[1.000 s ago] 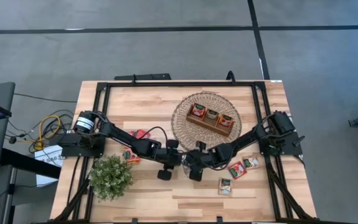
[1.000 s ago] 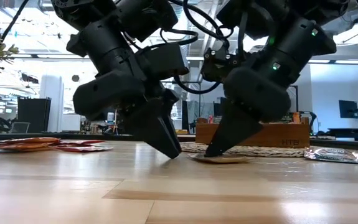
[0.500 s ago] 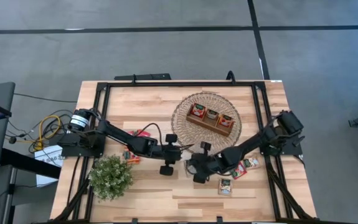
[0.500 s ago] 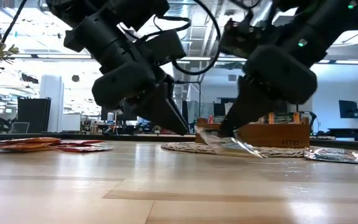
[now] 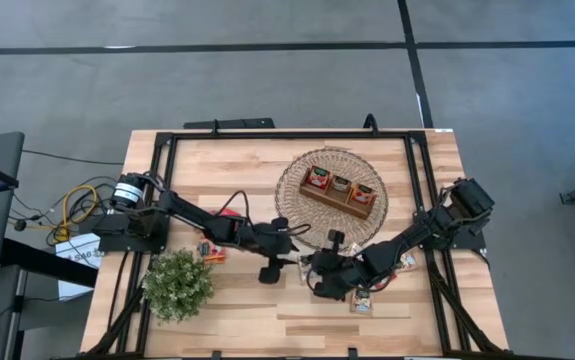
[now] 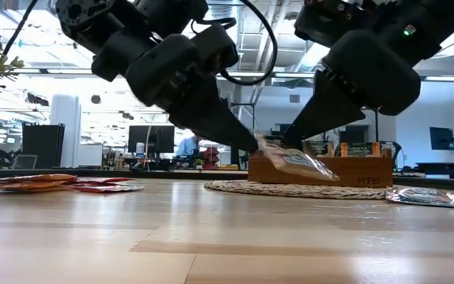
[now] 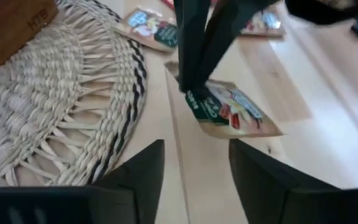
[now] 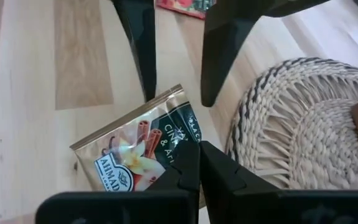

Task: Pick & Place Tea
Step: Put the brown tea bag into the middle section of the wooden organizer

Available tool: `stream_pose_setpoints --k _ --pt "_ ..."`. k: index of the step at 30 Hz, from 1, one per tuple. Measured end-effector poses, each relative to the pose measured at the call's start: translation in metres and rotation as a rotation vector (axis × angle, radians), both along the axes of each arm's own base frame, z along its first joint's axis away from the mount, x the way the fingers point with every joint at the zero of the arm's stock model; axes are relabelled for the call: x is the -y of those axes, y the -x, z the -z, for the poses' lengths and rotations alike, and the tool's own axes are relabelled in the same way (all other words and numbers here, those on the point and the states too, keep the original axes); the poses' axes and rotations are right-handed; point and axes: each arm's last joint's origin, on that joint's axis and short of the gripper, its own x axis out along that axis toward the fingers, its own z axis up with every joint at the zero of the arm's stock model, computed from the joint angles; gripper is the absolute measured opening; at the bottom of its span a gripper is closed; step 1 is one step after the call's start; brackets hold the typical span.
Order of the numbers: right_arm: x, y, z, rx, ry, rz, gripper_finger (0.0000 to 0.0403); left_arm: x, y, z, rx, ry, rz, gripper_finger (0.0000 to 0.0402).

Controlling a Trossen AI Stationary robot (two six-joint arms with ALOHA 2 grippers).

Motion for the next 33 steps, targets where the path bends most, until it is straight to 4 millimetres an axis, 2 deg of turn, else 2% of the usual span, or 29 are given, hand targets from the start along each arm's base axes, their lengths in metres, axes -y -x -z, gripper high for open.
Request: stream_pose_setpoints --k 3,10,16,20,24,28,31,33 --pt "0.001 0.001 0.000 0.001 0.023 0.013 0.0000 -0.003 -0.001 0.000 -0.011 0.068 -0.007 0.0188" --pt "0.002 0.001 0.000 0.013 0.065 0.039 0.0000 -0.011 -0.004 -0.004 -0.003 0.244 0.002 0.0190" --pt "0.002 0.001 -0.001 0.024 0.079 0.049 0.0000 -0.014 -0.006 -0.006 0.044 0.220 -0.098 0.0182" --pt "0.002 0.001 -0.001 0.028 0.076 0.049 0.0000 -0.014 -0.010 0.001 0.062 0.199 -0.090 0.0143" --pt "0.002 0.001 -0.002 0.029 0.076 0.049 0.0000 -0.013 -0.012 0.011 0.061 0.190 -0.083 0.0078" --pt "0.002 0.000 -0.002 0.027 0.066 0.047 0.0000 -0.012 -0.013 0.012 0.075 0.160 -0.066 0.0013" --pt "0.003 0.001 -0.003 0.013 0.048 0.033 0.0013 -0.009 -0.012 0.012 0.080 0.123 -0.059 0.0005" --pt "0.005 0.004 -0.012 0.013 0.003 0.034 0.0037 -0.007 -0.012 0.012 0.085 0.077 -0.049 0.0002"
